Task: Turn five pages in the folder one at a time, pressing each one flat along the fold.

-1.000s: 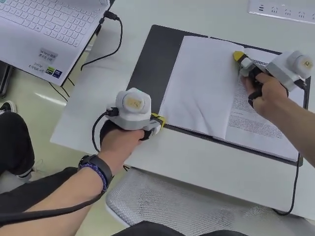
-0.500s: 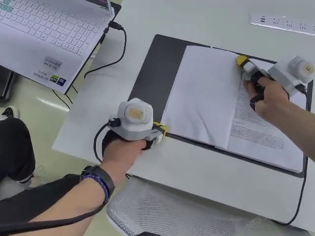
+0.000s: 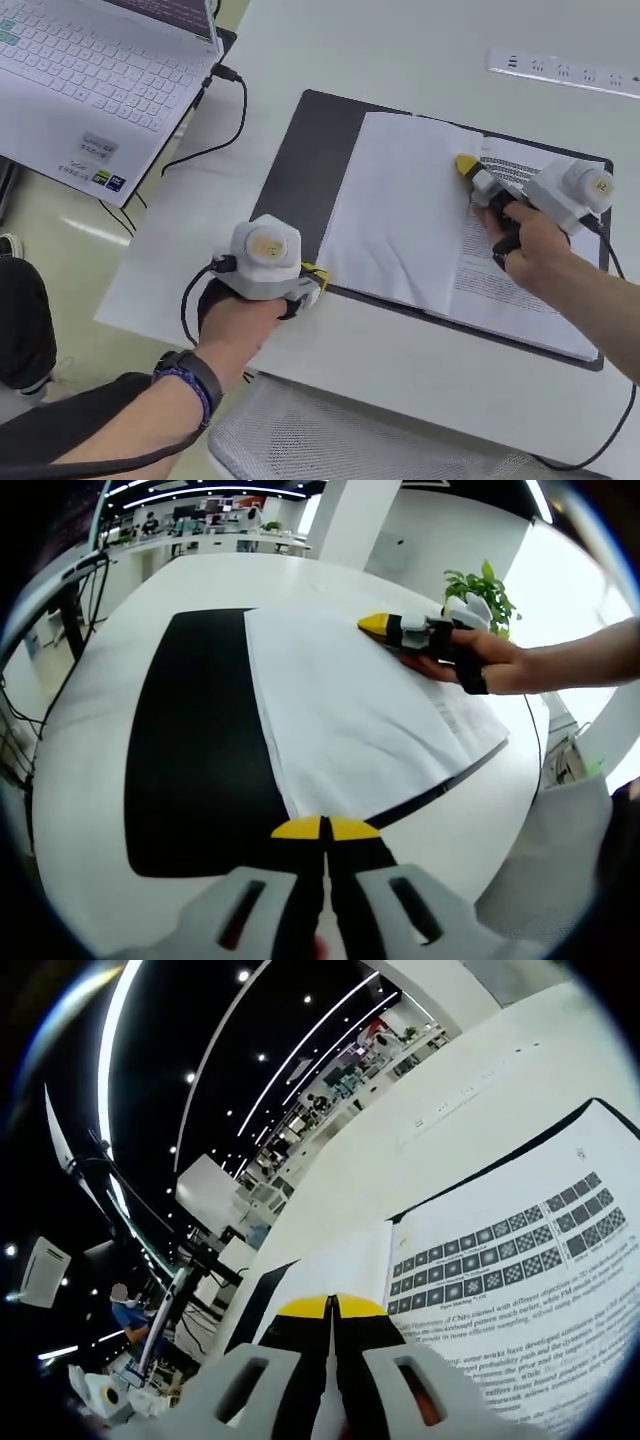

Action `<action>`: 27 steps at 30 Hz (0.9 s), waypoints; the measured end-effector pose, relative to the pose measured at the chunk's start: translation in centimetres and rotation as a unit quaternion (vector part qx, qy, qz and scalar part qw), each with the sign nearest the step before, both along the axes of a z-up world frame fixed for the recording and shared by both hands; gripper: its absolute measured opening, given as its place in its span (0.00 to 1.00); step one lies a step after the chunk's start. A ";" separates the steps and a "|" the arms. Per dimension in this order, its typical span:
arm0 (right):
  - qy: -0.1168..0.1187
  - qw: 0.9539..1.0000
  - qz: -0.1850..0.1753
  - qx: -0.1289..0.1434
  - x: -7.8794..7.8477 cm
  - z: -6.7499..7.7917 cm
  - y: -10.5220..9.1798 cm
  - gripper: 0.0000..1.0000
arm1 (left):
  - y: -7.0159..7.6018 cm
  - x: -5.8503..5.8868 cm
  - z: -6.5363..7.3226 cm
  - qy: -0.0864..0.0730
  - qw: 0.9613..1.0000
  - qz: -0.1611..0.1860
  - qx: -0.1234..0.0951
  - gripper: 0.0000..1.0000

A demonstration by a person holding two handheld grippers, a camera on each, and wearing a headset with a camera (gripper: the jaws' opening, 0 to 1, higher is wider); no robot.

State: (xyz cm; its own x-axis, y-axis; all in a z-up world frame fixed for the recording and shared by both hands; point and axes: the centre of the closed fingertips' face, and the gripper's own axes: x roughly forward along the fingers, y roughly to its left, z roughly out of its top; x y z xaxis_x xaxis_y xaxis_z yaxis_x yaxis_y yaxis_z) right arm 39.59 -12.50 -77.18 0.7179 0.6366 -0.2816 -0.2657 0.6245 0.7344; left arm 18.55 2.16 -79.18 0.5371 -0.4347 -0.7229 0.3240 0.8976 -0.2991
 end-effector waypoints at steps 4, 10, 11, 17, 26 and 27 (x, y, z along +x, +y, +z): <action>-0.003 1.000 0.001 0.002 -1.2 -0.1 -0.5 0.00 | 0.0 0.0 -0.1 -0.007 1.000 -0.002 0.004 0.00; -0.005 1.000 0.007 0.003 -3.9 0.2 -0.6 0.00 | 0.0 0.1 -0.1 -0.009 1.000 -0.003 0.004 0.00; -0.006 1.000 0.008 0.002 -4.5 0.5 -0.4 0.00 | 0.0 0.1 -0.1 -0.009 1.000 -0.002 0.003 0.00; -0.006 1.000 0.011 0.008 -7.6 1.4 0.1 0.00 | 0.0 0.0 -0.1 -0.011 1.000 0.003 0.001 0.00; -0.001 0.999 0.035 0.005 -11.7 1.5 0.6 0.00 | 0.0 0.0 -0.1 -0.010 1.000 0.009 -0.005 0.00; 0.001 0.999 0.036 0.005 -12.2 1.5 0.6 0.00 | 0.0 0.0 -0.1 -0.011 1.000 0.010 -0.006 0.00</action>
